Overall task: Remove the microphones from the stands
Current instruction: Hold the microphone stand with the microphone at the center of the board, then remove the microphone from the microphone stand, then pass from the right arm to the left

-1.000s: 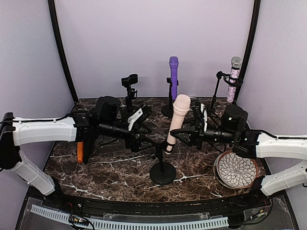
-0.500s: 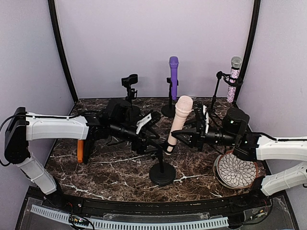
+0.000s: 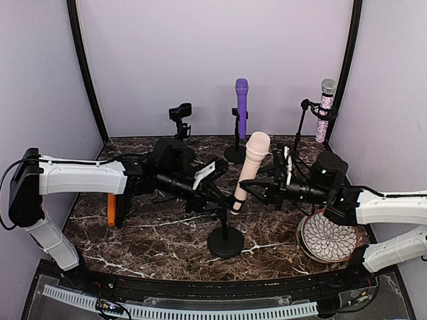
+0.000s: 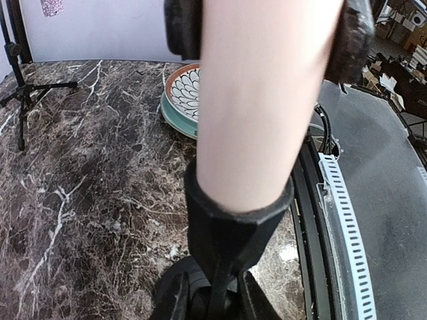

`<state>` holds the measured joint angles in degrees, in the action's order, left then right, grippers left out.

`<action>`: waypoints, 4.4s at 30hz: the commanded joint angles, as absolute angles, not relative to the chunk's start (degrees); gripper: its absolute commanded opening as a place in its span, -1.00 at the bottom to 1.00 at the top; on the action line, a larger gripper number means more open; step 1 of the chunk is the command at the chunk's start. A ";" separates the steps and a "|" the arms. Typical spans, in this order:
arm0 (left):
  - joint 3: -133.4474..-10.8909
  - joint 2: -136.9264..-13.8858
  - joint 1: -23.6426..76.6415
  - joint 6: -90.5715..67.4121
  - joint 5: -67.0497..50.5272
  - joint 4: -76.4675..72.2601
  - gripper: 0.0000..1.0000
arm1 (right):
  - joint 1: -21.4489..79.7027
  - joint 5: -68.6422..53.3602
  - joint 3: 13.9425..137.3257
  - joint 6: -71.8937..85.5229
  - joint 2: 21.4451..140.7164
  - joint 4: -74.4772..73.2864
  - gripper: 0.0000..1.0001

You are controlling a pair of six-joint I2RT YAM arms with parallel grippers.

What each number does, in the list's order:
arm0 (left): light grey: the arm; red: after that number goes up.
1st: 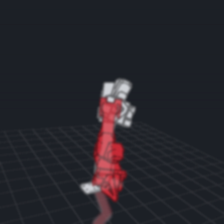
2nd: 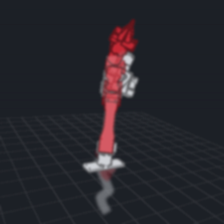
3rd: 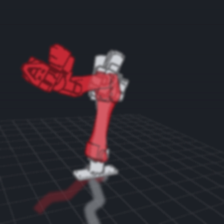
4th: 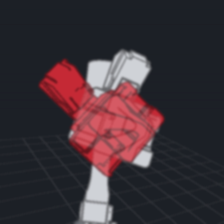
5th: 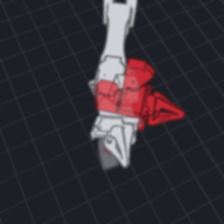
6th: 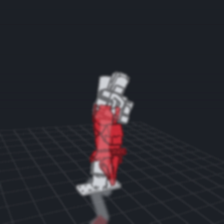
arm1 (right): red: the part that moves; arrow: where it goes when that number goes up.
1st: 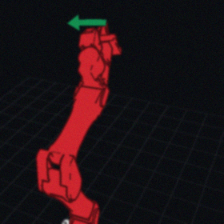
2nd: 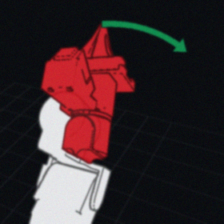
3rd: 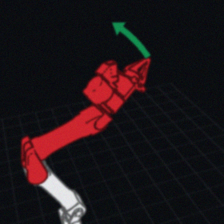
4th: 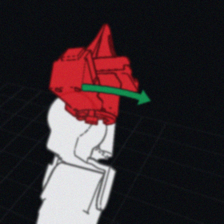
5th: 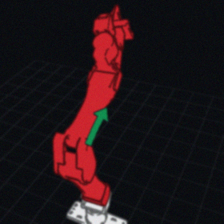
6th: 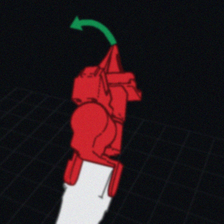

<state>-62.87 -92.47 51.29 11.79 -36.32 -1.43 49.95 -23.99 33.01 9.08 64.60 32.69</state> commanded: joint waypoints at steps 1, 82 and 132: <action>-63.32 -91.89 51.73 14.85 -34.81 -0.37 -0.65 | 50.37 -21.91 30.20 11.56 64.38 32.00 -0.47; -62.36 -97.70 55.81 22.53 -23.15 7.93 -1.00 | 57.39 9.98 22.85 11.32 46.48 50.62 -1.00; -65.24 -76.61 53.69 -9.77 -30.25 -7.45 0.31 | 57.30 -21.15 54.57 18.51 72.72 34.99 -1.00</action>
